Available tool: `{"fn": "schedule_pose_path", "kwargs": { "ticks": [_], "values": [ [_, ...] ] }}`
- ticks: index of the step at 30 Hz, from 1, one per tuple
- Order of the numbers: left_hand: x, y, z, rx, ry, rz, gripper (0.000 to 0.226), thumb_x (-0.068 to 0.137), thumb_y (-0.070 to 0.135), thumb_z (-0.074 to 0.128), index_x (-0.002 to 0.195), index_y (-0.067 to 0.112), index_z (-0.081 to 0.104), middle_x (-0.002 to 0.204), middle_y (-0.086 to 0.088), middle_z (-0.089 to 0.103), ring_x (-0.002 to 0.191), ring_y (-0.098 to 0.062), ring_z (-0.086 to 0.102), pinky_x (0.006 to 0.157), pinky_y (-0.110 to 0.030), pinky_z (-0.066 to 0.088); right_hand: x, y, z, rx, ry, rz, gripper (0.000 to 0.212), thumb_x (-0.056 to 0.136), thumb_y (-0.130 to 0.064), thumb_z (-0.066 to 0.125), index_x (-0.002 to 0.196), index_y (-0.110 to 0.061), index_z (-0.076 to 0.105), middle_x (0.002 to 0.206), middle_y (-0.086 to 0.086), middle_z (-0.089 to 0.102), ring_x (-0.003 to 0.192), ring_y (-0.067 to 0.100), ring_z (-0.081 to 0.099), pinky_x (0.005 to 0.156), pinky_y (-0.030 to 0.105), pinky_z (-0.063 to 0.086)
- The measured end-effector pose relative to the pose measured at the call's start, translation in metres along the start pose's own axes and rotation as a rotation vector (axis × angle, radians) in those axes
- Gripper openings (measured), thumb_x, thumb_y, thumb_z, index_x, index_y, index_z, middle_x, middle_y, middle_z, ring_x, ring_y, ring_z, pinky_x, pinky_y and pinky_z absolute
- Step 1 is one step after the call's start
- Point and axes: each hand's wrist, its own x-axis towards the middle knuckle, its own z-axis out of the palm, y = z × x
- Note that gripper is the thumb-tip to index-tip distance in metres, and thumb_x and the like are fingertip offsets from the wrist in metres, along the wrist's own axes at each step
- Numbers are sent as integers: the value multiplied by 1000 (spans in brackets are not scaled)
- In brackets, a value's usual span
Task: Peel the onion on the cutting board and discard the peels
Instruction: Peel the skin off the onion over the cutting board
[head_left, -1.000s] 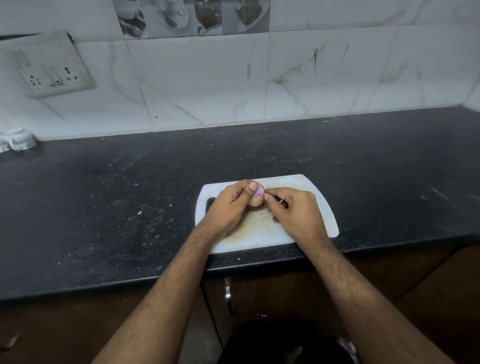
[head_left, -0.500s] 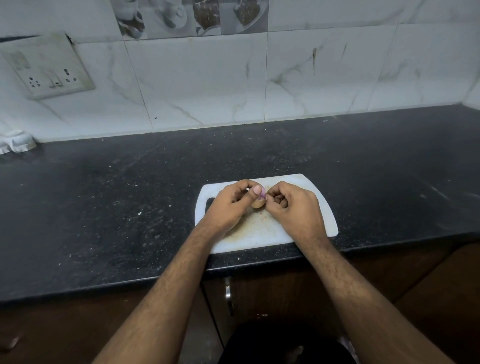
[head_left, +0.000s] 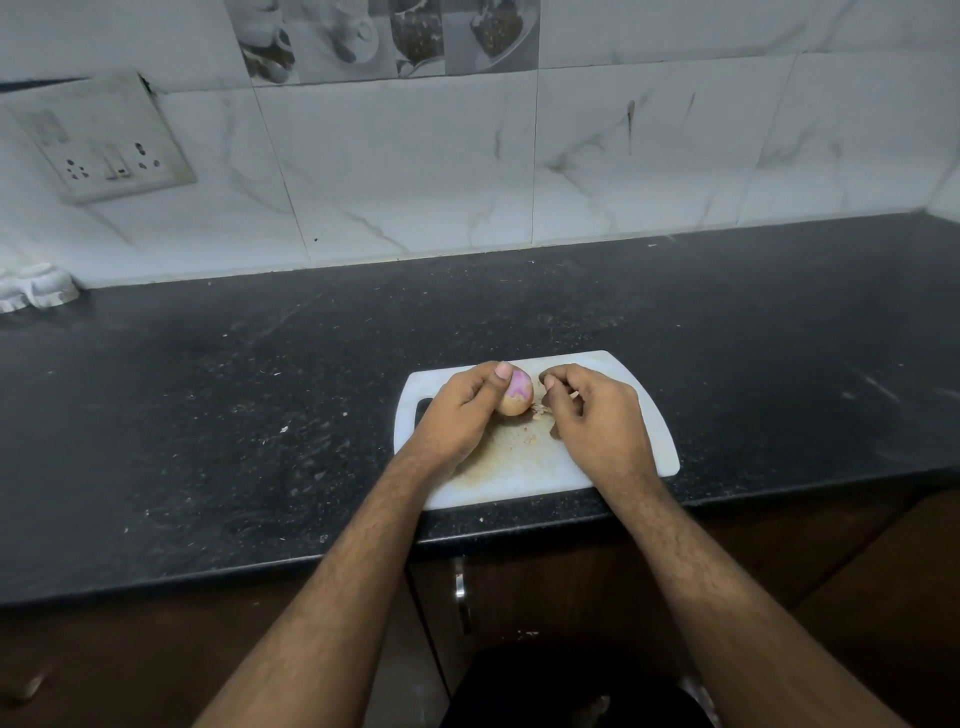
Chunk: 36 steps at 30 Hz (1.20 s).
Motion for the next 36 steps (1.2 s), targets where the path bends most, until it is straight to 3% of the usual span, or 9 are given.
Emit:
{"fn": "schedule_pose_path", "kwargs": {
  "ticks": [3,6,9,14,19,26,28,32,36],
  "values": [
    [0,0,-1,-21,6,4,44,100,56,56,105,16,73,105,-10,77,111,-38,72,108,-59,51,-1,-2,-2,6,-21,-33,26,104,-40,54,100,-22,73,79,-13,72,61,4,68,69,37,60],
    [1,-2,-2,-13,21,16,41,94,64,61,101,24,69,106,-14,75,113,-43,69,106,-63,51,-1,-3,-2,14,-56,-53,21,99,-42,64,106,-25,74,88,-16,74,68,1,68,71,29,60],
    [1,-1,-2,15,1,29,31,96,58,62,98,28,68,98,-5,76,106,-35,73,105,-64,52,-1,-2,-2,2,-64,-65,21,97,-41,66,109,-25,74,92,-15,75,70,1,68,73,31,60],
    [-1,0,-2,76,-2,44,34,99,57,57,100,24,66,100,-6,76,99,-23,70,104,-63,51,-2,-3,-3,13,-69,-44,20,97,-38,67,107,-25,77,85,-16,75,56,3,67,69,32,61],
    [0,0,-3,103,-35,52,29,107,45,53,101,18,63,96,6,75,97,-15,69,105,-59,52,-3,-3,-3,46,-71,-49,18,97,-36,67,107,-26,79,87,-17,76,54,2,67,66,28,60],
    [0,-1,-2,123,-25,80,28,112,32,48,101,9,61,94,13,74,92,-3,66,93,-29,51,-3,0,-2,95,-41,-41,11,94,-33,72,99,-28,80,83,-17,76,61,6,69,65,38,62],
    [-1,-1,-1,112,-31,74,27,112,30,48,100,9,61,93,14,75,94,-4,68,94,-31,53,-3,1,-1,59,-31,-41,11,93,-34,71,97,-28,80,80,-17,75,63,6,69,67,39,61],
    [-2,0,-1,50,-46,70,29,108,37,53,104,10,62,97,7,76,101,-14,71,107,-51,54,-3,1,-1,7,-14,-44,10,92,-34,71,94,-26,77,75,-17,71,64,4,66,67,37,60],
    [-2,0,0,38,-67,67,26,111,24,50,110,0,58,93,8,74,98,-10,70,105,-42,55,-2,-1,-1,-26,-9,-26,9,92,-33,71,91,-24,74,73,-15,69,64,5,64,66,35,58]
  ]
}}
